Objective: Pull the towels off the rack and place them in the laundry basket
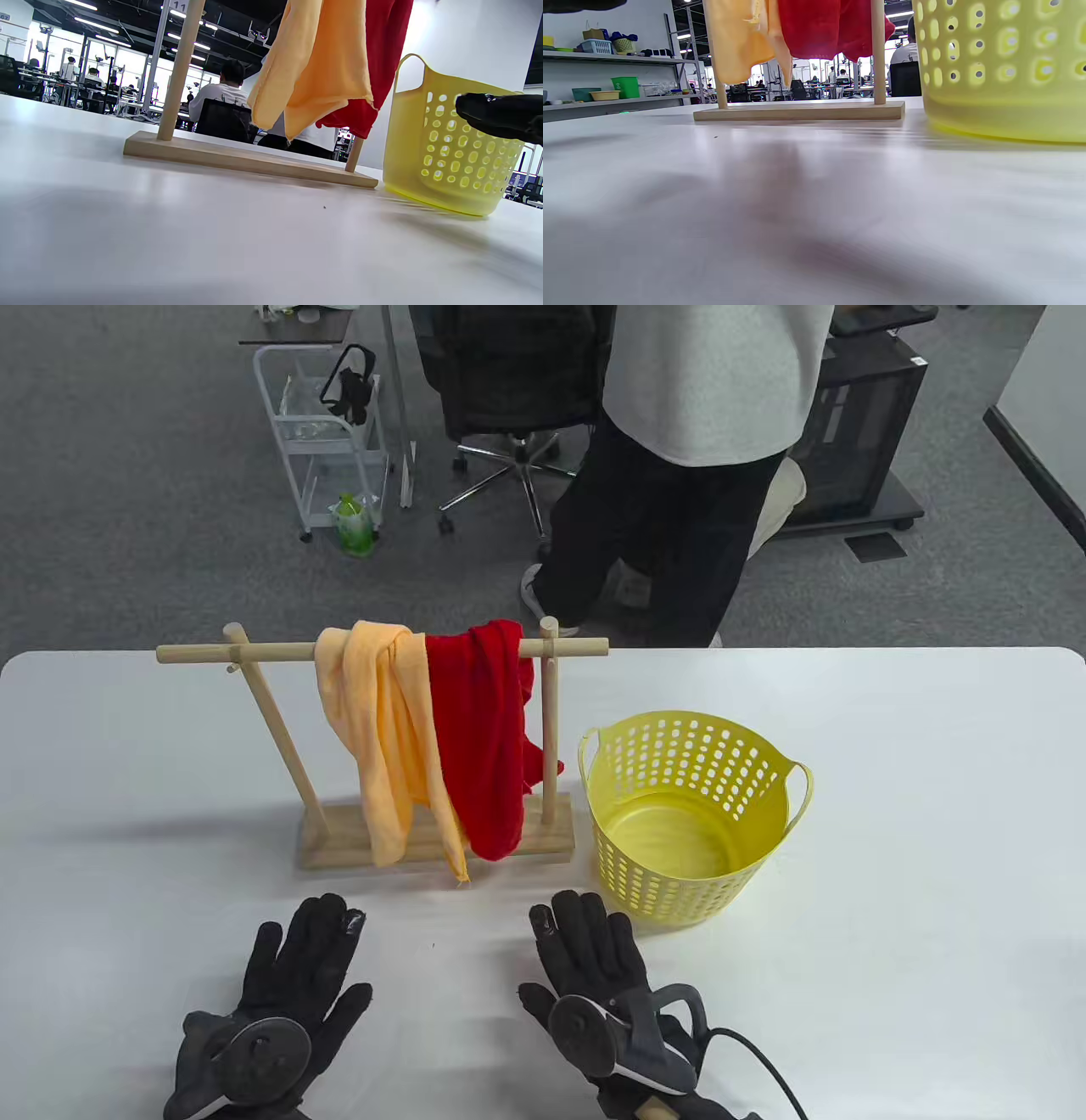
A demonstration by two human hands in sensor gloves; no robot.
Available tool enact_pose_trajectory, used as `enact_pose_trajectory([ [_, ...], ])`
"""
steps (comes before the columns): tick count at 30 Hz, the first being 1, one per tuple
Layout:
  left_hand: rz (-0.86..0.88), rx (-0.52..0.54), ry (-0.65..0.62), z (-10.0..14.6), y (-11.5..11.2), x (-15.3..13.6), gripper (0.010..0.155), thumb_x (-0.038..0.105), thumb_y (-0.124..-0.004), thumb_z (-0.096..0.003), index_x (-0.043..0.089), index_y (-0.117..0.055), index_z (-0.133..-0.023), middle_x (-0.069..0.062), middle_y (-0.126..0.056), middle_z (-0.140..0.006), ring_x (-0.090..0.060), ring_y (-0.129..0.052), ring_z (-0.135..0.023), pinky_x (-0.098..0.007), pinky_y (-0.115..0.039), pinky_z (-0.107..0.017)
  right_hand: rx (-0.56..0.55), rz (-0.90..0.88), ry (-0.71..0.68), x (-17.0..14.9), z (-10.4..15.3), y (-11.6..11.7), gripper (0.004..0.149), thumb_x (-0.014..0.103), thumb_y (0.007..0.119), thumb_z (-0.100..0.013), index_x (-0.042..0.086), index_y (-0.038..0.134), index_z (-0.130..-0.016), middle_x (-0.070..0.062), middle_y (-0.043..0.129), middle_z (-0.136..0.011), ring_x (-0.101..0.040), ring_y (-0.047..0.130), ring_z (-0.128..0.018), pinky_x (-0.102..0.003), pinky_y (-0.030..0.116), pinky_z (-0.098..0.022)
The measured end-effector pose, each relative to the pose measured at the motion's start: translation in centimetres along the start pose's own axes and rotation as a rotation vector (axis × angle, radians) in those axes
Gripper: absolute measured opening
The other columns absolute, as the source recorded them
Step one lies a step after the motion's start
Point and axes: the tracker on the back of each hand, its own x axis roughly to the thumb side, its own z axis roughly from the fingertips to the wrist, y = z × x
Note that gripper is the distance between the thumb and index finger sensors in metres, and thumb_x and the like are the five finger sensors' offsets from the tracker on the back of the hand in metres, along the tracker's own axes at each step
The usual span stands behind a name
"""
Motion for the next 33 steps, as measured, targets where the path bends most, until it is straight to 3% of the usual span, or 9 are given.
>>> enact_pose_trajectory([
  [18, -0.022, 0.038, 0.056, 0.1, 0.1, -0.4, 0.071, 0.056, -0.046, -0.0633, 0.026, -0.025, -0.124, -0.001, -0.018, -0.132, -0.025, -0.020, -0.123, -0.049, -0.011, -0.088, 0.009, -0.017, -0.017, 0.3, 0.6, 0.1, 0.075, 0.056, 0.047, -0.061, 0.017, 0.026, -0.121, -0.012, 0.015, -0.123, -0.037, 0.022, -0.112, -0.050, 0.021, -0.083],
  [23, -0.046, 0.114, 0.078, 0.4, 1.1, -0.2, 0.072, 0.057, -0.050, -0.0629, 0.027, -0.026, -0.124, 0.000, -0.019, -0.132, -0.025, -0.020, -0.123, -0.049, -0.009, -0.088, 0.000, -0.021, -0.020, 0.4, 0.8, -0.3, 0.075, 0.056, 0.047, -0.061, 0.017, 0.027, -0.121, -0.012, 0.016, -0.123, -0.037, 0.023, -0.112, -0.050, 0.021, -0.083],
  [28, -0.134, 0.328, 0.152, -0.2, 5.4, -0.5, 0.077, 0.060, -0.059, -0.0624, 0.027, -0.032, -0.126, -0.001, -0.024, -0.134, -0.025, -0.023, -0.125, -0.050, -0.010, -0.090, 0.004, -0.034, -0.019, 0.5, 0.9, -0.4, 0.075, 0.055, 0.048, -0.061, 0.017, 0.028, -0.122, -0.012, 0.017, -0.123, -0.037, 0.024, -0.112, -0.050, 0.022, -0.083],
  [33, -0.117, 0.445, 0.197, -3.5, 11.5, -1.5, 0.077, 0.061, -0.061, -0.0617, 0.031, -0.031, -0.125, 0.004, -0.022, -0.135, -0.021, -0.021, -0.126, -0.047, -0.008, -0.092, -0.010, -0.031, -0.016, 0.4, 1.0, -0.5, 0.074, 0.056, 0.048, -0.061, 0.017, 0.028, -0.122, -0.013, 0.017, -0.123, -0.037, 0.024, -0.112, -0.050, 0.022, -0.083],
])
